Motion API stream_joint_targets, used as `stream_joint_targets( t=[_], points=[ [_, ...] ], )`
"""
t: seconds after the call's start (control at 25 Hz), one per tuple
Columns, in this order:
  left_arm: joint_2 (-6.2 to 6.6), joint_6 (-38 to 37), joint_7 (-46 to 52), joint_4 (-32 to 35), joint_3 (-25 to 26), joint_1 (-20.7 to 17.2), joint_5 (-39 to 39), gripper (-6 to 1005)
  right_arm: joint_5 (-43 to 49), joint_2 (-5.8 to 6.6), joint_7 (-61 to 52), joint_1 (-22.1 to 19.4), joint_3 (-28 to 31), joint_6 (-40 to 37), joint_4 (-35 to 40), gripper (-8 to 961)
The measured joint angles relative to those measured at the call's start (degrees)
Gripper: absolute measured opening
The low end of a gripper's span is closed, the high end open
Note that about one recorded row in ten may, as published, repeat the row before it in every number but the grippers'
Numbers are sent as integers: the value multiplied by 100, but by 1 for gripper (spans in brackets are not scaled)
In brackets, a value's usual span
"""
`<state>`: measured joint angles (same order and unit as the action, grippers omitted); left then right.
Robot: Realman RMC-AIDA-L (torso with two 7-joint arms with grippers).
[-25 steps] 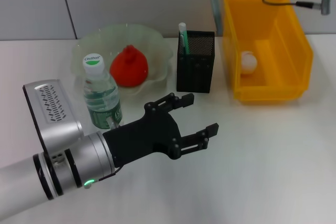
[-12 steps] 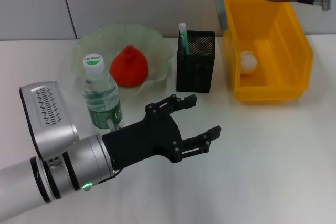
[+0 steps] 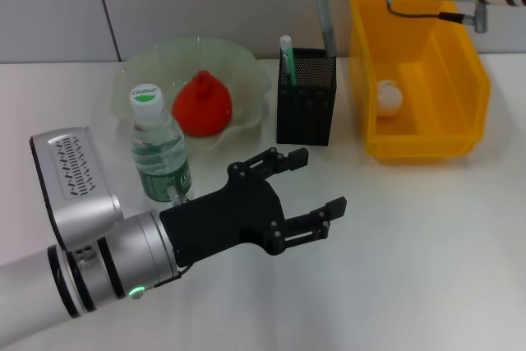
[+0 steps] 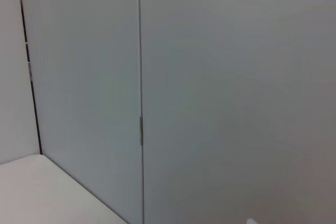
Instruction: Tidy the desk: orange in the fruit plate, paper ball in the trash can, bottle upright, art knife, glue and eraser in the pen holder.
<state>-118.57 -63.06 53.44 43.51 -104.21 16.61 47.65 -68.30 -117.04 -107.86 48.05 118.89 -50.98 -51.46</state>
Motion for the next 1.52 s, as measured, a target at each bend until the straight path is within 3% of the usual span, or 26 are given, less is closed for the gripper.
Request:
stream_joint_targets(
  t=[0.48,1.36,1.52],
  points=[
    [0,-14,0,-3,24,0,7,815,-391,-36,633,287,-7,419,884,213],
    [9,-13,0,-22,24,-15,7,815,-404,-100,714,236,-7,536,947,236],
    [11,-13,0,-33,24,-24,8,815,-497,-103,829,206,-7,550,922,338]
  ],
)
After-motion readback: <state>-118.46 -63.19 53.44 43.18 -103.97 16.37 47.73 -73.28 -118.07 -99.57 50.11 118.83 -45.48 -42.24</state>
